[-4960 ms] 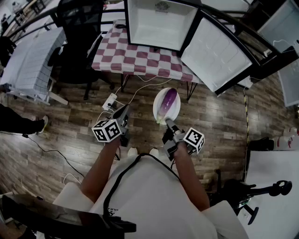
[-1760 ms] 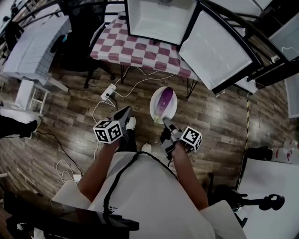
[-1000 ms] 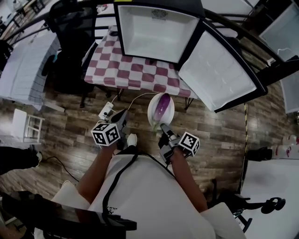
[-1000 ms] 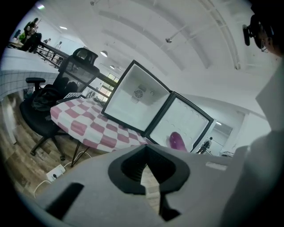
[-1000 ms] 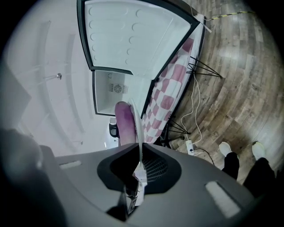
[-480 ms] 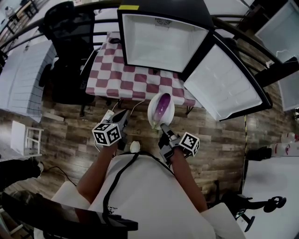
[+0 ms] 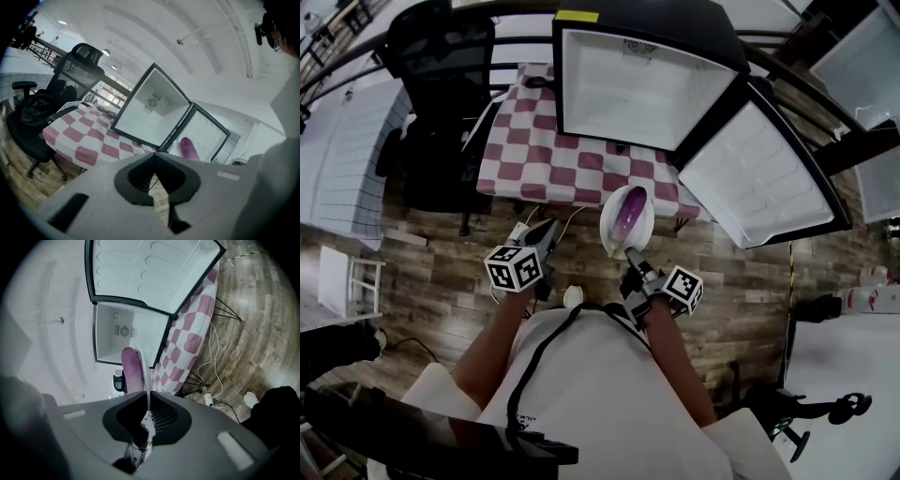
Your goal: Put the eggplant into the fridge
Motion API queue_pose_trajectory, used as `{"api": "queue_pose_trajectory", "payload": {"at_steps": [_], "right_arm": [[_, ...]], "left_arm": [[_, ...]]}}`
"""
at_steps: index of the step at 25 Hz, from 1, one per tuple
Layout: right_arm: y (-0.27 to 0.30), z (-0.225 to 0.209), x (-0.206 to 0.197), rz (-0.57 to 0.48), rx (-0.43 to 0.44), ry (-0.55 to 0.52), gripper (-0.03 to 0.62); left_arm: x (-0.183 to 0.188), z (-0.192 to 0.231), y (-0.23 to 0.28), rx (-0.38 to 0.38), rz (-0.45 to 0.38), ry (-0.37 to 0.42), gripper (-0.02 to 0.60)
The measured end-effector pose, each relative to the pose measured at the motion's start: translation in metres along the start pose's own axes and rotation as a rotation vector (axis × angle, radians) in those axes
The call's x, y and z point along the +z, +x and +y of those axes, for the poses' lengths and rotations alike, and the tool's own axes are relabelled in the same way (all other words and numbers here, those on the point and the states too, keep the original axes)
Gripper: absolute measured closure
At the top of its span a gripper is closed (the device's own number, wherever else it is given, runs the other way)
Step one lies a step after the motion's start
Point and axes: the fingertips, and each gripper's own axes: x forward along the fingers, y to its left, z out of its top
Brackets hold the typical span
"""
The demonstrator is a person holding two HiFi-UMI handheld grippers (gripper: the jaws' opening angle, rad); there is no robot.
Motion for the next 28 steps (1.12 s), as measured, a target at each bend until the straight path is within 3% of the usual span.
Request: {"api": "queue_pose_trajectory", "payload": {"at_steps": [14,28], "right_arm": [[0.012,0.002,-0.002,0.014,-0.012,-0.013,0.565],[0.054,0.003,0.033,0.073,-0.009,-0.009,0.565]], "left_arm": [[-0.001,0.013,-0.005,0.013,-0.002,-0.021,0.577],[0.016,0.033,0.024,0.075,-0.017,-0.034,0.577]]}}
